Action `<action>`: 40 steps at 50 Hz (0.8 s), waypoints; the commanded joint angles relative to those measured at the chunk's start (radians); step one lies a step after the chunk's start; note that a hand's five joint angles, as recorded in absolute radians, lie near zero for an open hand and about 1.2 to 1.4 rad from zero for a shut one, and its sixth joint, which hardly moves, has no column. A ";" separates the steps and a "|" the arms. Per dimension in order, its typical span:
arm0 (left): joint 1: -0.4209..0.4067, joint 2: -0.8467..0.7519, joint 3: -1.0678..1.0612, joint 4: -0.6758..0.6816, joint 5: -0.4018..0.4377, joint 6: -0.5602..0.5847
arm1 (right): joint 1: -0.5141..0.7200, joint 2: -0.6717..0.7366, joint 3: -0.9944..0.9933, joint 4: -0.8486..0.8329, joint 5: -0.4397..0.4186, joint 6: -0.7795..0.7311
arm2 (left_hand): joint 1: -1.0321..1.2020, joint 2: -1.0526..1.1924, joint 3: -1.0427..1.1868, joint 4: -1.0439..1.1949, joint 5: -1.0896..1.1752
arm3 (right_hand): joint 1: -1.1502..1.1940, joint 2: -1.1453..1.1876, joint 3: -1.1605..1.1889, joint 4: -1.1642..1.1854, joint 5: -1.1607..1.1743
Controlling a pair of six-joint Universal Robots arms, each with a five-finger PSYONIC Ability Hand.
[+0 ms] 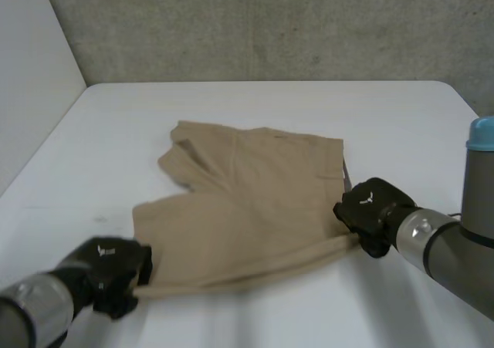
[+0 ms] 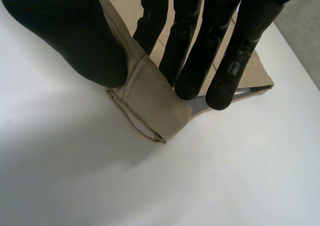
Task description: Fold the shorts.
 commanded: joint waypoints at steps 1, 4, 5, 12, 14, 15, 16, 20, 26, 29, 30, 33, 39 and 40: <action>-0.095 0.187 -0.030 -0.253 0.010 0.003 | -0.004 -0.162 0.102 0.270 -0.002 -0.254 | 0.274 0.200 0.210 0.203 0.247 | 0.451 0.226 0.222 0.207 0.247; -0.112 0.241 -0.021 -0.307 0.029 0.004 | -0.010 -0.210 0.126 0.330 -0.019 -0.298 | 0.274 0.200 0.210 0.203 0.247 | 0.451 0.226 0.222 0.207 0.247; -0.113 0.268 -0.011 -0.321 0.039 0.004 | -0.012 -0.234 0.127 0.354 -0.029 -0.310 | 0.274 0.200 0.210 0.203 0.247 | 0.451 0.226 0.222 0.207 0.247; -0.066 0.288 0.025 -0.235 0.049 0.104 | -0.013 -0.248 0.090 0.327 -0.091 -0.301 | 0.274 0.200 0.210 0.203 0.247 | 0.451 0.226 0.222 0.207 0.247; -0.017 0.252 0.039 -0.151 0.052 0.159 | -0.012 -0.225 0.066 0.261 -0.094 -0.272 | 0.274 0.200 0.210 0.203 0.247 | 0.451 0.226 0.222 0.207 0.247; -0.007 0.232 0.044 -0.116 0.052 0.170 | -0.012 -0.210 0.054 0.234 -0.092 -0.256 | 0.274 0.200 0.210 0.203 0.247 | 0.451 0.226 0.222 0.207 0.247; -0.003 0.203 0.053 -0.077 0.052 0.182 | -0.010 -0.164 0.028 0.179 -0.086 -0.224 | 0.274 0.200 0.210 0.203 0.247 | 0.451 0.226 0.222 0.207 0.247; 0.003 0.048 0.142 0.110 0.039 0.202 | 0.006 -0.032 -0.061 0.083 -0.047 -0.172 | 0.274 0.200 0.210 0.203 0.247 | 0.451 0.226 0.222 0.207 0.247; -0.018 -0.239 0.355 0.299 0.033 0.201 | 0.026 0.120 -0.210 -0.013 0.050 -0.124 | 0.274 0.200 0.210 0.203 0.247 | 0.451 0.226 0.222 0.207 0.247; -0.052 -0.406 0.511 0.342 0.004 0.201 | 0.052 0.245 -0.316 -0.133 0.137 -0.115 | 0.274 0.200 0.210 0.203 0.247 | 0.451 0.226 0.222 0.207 0.247; -0.073 -0.481 0.589 0.348 -0.026 0.204 | 0.057 0.267 -0.336 -0.158 0.156 -0.115 | 0.274 0.200 0.210 0.203 0.247 | 0.451 0.226 0.222 0.207 0.247; -0.111 -0.648 0.764 0.345 -0.106 0.204 | 0.065 0.345 -0.400 -0.251 0.219 -0.127 | 0.274 0.200 0.210 0.203 0.247 | 0.451 0.226 0.222 0.207 0.247; -0.125 -0.853 0.952 0.366 -0.168 0.208 | 0.079 0.454 -0.463 -0.398 0.234 -0.135 | 0.274 0.200 0.210 0.203 0.247 | 0.451 0.226 0.222 0.207 0.247; -0.130 -0.892 0.982 0.394 -0.168 0.213 | 0.082 0.483 -0.473 -0.444 0.230 -0.143 | 0.274 0.200 0.210 0.203 0.247 | 0.451 0.226 0.222 0.207 0.247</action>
